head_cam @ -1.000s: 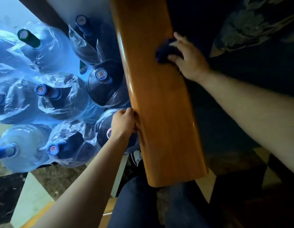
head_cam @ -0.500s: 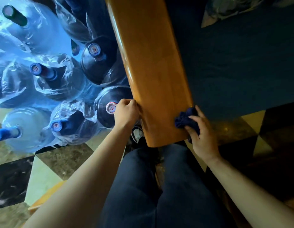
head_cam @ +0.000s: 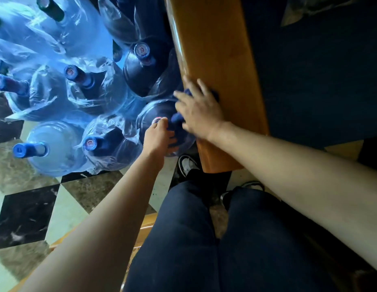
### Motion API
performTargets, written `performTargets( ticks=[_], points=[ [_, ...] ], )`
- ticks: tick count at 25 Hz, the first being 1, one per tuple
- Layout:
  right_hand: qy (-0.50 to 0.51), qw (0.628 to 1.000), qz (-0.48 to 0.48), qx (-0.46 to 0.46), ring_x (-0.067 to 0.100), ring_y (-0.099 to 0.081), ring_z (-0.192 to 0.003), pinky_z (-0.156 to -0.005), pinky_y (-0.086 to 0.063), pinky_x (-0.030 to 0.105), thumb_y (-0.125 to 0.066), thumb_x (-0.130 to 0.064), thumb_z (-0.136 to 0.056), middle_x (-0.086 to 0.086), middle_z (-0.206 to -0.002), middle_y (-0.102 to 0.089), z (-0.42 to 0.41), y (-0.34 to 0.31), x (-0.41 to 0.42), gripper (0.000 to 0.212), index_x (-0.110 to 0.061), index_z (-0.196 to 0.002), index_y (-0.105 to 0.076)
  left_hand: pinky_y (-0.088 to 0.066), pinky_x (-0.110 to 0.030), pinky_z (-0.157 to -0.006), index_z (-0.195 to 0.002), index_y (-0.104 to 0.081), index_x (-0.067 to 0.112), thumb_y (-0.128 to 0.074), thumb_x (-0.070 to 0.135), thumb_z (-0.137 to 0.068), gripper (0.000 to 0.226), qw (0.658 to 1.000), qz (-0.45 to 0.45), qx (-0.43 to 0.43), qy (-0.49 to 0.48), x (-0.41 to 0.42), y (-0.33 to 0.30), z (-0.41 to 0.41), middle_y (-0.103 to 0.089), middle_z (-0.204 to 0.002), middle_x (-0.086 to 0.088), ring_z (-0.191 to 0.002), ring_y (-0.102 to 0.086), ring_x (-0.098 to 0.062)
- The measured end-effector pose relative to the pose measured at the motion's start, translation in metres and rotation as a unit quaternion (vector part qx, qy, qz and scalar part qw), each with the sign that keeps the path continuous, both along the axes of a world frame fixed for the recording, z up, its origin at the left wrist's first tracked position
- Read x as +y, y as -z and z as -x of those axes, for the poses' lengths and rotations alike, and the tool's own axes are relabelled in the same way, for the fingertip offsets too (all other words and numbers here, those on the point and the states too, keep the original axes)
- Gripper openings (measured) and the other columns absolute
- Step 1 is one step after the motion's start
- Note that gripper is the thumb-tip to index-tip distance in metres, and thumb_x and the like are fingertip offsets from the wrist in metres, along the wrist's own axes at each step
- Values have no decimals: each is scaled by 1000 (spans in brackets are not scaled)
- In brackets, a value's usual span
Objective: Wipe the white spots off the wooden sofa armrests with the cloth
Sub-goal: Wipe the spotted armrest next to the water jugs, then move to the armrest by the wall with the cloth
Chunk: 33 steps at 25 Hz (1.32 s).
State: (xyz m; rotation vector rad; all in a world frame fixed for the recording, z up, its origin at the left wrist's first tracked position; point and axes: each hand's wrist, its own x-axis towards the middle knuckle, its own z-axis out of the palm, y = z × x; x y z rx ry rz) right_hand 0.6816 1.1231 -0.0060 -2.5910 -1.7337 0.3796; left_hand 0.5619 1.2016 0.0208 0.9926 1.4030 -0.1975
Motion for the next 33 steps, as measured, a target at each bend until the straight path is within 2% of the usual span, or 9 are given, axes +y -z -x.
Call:
performTargets(
  ticks=[5, 8, 11, 15, 19, 23, 26, 29, 33],
  points=[
    [-45, 990, -41, 129, 40, -27, -152, -125, -20, 52, -43, -25, -96, 15, -146, -57, 88, -20, -131, 43, -12, -131, -65, -59, -56, -89, -96, -70, 8, -53, 24, -97, 23, 984, 16, 56, 170, -71, -8, 27, -68, -96, -20, -81, -66, -32],
    [33, 957, -90, 274, 42, -35, -148, -123, -27, 51, -59, -9, -92, 19, -149, -53, 94, -35, -202, 32, -1, -121, -69, -58, -60, -91, -91, -69, 6, -55, 24, -95, 23, 980, 0, 93, 177, -132, -32, 34, -73, -100, -24, -91, -72, -36],
    [259, 863, -188, 390, 27, -55, -131, -109, -42, 35, -75, -8, -83, 10, -142, -58, 71, -69, -259, 17, -6, -99, -69, -62, -47, -76, -111, -69, 11, -52, 32, -99, 29, 988, 37, 59, 136, -201, -68, 11, -76, -102, -17, -89, -72, -36],
    [434, 759, -290, 390, 0, -52, -110, -94, -41, 16, -75, -16, -78, -1, -122, -56, 35, -123, -336, 30, -17, -107, -67, -60, -38, -65, -108, -74, 17, -56, 43, -96, 34, 980, 130, -33, 148, -284, -110, -55, -80, -95, -11, -91, -72, -30],
    [564, 627, -390, 371, 7, -56, -118, -104, -47, 28, -69, 2, -78, 1, -126, -54, 7, -163, -435, 52, -21, -124, -60, -57, -47, -79, -121, -71, 12, -63, 34, -95, 35, 942, 146, -90, 289, -369, -150, -124, -73, -113, -19, -100, -66, -35],
    [644, 456, -467, 400, 5, -65, -111, -87, -60, 33, -69, 1, -81, -2, -133, -57, 8, -174, -525, 68, -31, -137, -48, -55, -41, -69, -119, -70, 6, -63, 26, -98, 29, 890, 119, -100, 429, -465, -159, -164, -77, -102, -21, -79, -71, -30],
    [690, 380, -483, 382, 6, -63, -114, -97, -56, 34, -79, -23, -84, -8, -129, -59, 10, -170, -590, 63, -31, -137, -47, -59, -36, -55, -111, -70, 5, -62, 23, -100, 23, 857, 102, -105, 493, -540, -161, -190, -79, -85, -15, -69, -75, -29],
    [715, 317, -506, 364, -1, -67, -104, -89, -56, 23, -76, -39, -89, -11, -121, -65, 0, -170, -642, 45, -30, -129, -57, -62, -46, -68, -112, -69, 5, -60, 22, -101, 23, 844, 109, -97, 516, -601, -165, -218, -78, -98, -21, -86, -76, -38],
    [740, 278, -516, 330, 3, -70, -100, -89, -56, 24, -69, -41, -94, -7, -112, -73, -39, -169, -700, 28, -28, -119, -67, -59, -53, -85, -117, -70, 3, -54, 23, -103, 29, 838, 123, -62, 529, -670, -157, -264, -76, -107, -26, -100, -71, -45]
  ],
)
